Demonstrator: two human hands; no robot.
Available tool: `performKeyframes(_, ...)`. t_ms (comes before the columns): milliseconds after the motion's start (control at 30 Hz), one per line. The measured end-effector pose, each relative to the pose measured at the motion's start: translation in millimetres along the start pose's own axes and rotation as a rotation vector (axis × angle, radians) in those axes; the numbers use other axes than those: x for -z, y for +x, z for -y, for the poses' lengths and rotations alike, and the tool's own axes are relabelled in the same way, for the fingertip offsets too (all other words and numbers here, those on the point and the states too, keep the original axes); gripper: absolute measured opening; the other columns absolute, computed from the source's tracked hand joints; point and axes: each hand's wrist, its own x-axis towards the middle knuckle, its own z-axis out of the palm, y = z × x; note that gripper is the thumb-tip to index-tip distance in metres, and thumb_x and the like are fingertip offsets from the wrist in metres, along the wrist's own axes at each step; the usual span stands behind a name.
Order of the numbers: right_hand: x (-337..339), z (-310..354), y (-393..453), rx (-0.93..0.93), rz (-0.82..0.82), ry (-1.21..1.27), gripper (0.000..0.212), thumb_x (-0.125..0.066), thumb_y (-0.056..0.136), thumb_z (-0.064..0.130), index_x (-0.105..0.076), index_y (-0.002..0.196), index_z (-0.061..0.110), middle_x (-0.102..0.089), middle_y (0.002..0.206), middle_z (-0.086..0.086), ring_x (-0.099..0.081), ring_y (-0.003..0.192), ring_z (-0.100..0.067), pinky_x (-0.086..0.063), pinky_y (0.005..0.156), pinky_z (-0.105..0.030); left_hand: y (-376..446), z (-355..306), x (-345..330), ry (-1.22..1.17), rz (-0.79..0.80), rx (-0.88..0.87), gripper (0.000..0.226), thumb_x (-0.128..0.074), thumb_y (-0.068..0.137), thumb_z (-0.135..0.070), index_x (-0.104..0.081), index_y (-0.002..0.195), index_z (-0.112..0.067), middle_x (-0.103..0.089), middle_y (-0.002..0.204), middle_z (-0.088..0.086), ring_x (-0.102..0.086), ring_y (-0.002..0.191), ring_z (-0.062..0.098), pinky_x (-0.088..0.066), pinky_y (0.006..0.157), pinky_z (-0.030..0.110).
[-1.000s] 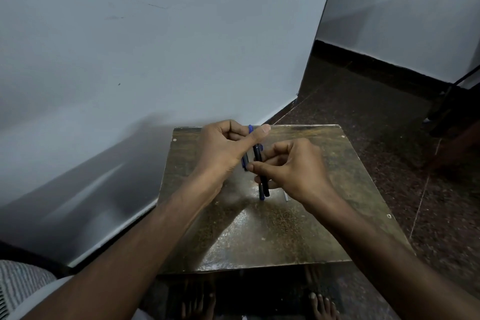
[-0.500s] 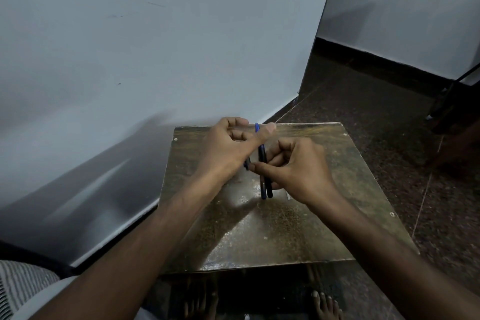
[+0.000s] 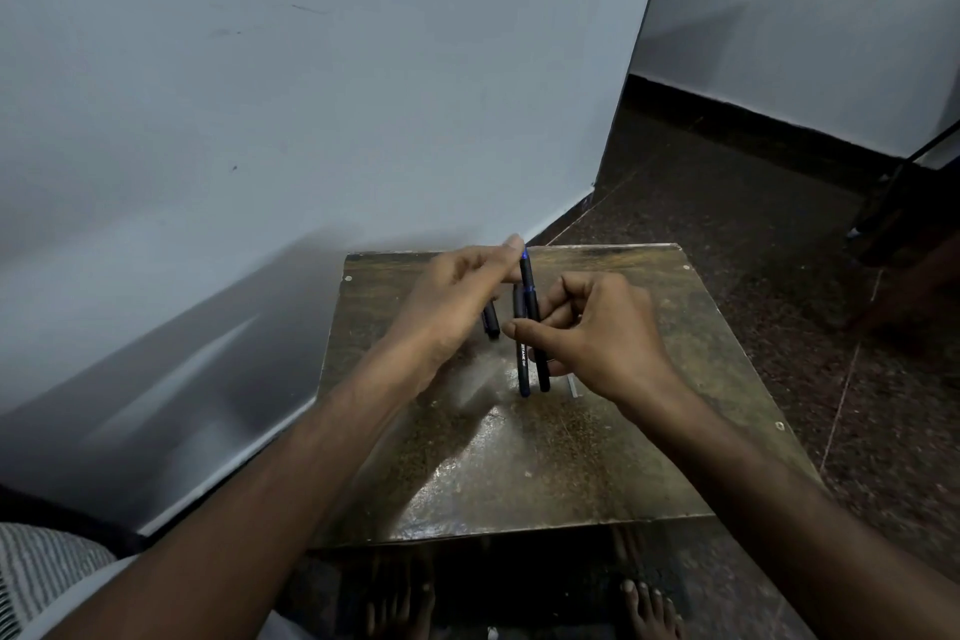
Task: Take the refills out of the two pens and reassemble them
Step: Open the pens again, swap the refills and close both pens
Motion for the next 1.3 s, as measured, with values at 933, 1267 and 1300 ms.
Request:
performKeyframes(933,-3,-13,2,0.084,0.036,-0.319,0.035,-0.103,0.069,0.037,-0.07,0.071,0.024,-0.074,0.06,0.009,-0.073,0.059,0.001,-0.056,0.055,-0.016,20,10,17,-0.166,-0.362,-0.106,0.02,-0.085,0.093,-0.044,-0.082,0.092,-0.024,-0.08,0.081,-0.011,-0.067,0.072,-0.007,-0.051,0.058,0.013)
performKeyframes(1267,6,-13,4,0.055,0.014,-0.308,0.033,-0.101,0.074,0.034,-0.069,0.07,0.027,-0.072,0.059,0.009,-0.072,0.062,0.003,-0.049,0.052,-0.008,30,36,25,0.403,-0.235,0.114,0.022,-0.092,0.088,-0.033,-0.077,0.087,-0.017,-0.083,0.076,0.0,-0.082,0.064,0.01,-0.071,0.068,0.035)
performKeyframes(1300,6,-12,4,0.056,0.016,-0.309,0.032,-0.101,0.074,0.034,-0.07,0.071,0.027,-0.073,0.059,0.009,-0.072,0.062,0.002,-0.049,0.052,-0.008,31,38,25,0.43,-0.232,0.119,0.022,-0.092,0.088,-0.033,-0.076,0.082,-0.018,-0.083,0.073,0.0,-0.082,0.063,0.01,-0.071,0.07,0.037)
